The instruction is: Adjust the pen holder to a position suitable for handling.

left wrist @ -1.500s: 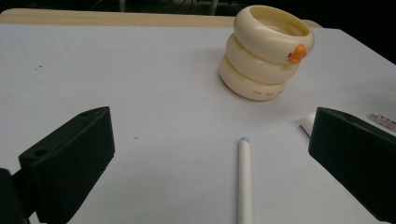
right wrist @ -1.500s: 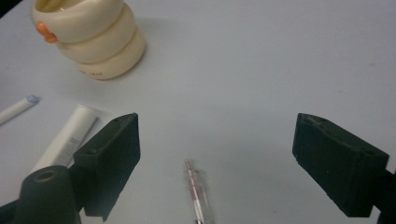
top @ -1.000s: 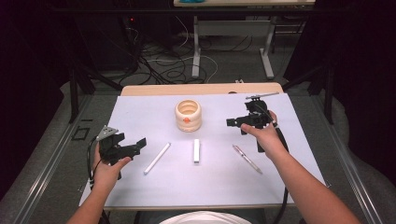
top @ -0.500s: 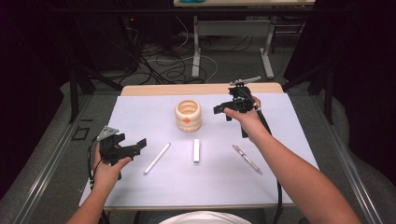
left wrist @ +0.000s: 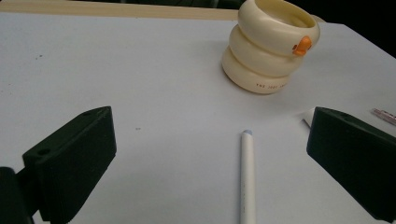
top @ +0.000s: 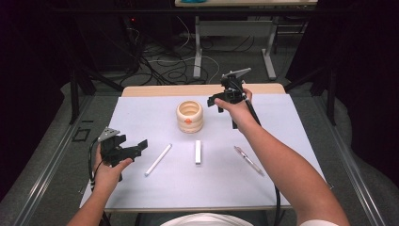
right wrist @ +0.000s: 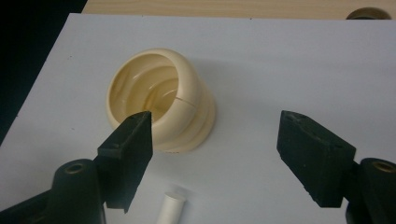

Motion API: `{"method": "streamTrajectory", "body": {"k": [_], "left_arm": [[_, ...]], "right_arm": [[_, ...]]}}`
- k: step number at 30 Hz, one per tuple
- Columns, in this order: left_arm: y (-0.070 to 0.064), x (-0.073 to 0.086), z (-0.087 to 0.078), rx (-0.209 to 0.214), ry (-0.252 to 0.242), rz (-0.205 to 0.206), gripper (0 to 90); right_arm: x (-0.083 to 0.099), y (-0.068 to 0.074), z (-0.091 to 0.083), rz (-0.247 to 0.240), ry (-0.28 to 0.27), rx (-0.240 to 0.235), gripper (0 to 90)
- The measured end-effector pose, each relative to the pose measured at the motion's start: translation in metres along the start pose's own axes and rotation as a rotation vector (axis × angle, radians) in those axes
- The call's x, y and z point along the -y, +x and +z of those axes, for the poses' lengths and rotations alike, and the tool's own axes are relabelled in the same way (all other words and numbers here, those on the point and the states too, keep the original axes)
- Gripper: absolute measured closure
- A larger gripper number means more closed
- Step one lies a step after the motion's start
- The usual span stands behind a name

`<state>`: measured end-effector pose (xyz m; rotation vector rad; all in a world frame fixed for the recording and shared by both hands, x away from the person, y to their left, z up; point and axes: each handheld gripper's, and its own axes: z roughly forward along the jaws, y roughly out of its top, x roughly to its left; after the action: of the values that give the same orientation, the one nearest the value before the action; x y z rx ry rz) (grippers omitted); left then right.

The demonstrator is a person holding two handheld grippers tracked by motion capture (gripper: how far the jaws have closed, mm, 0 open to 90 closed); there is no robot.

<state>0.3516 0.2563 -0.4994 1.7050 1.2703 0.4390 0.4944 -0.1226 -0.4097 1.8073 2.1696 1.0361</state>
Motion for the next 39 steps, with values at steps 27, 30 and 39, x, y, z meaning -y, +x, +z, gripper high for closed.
{"method": "streamTrajectory", "body": {"k": [27, 30, 39], "left_arm": [[0.001, 0.000, 0.002, 0.012, 0.003, -0.010, 1.9], [0.001, 0.000, 0.002, 0.012, 0.006, -0.011, 1.9], [0.001, 0.001, 0.004, 0.010, 0.013, -0.010, 2.3]], "right_arm": [[-0.014, 0.005, 0.072, 0.261, 0.135, -0.096, 52.5], [-0.014, 0.002, 0.076, 0.281, 0.141, -0.103, 54.2], [-0.011, 0.000, 0.088, 0.321, 0.190, -0.093, 55.5]]}}
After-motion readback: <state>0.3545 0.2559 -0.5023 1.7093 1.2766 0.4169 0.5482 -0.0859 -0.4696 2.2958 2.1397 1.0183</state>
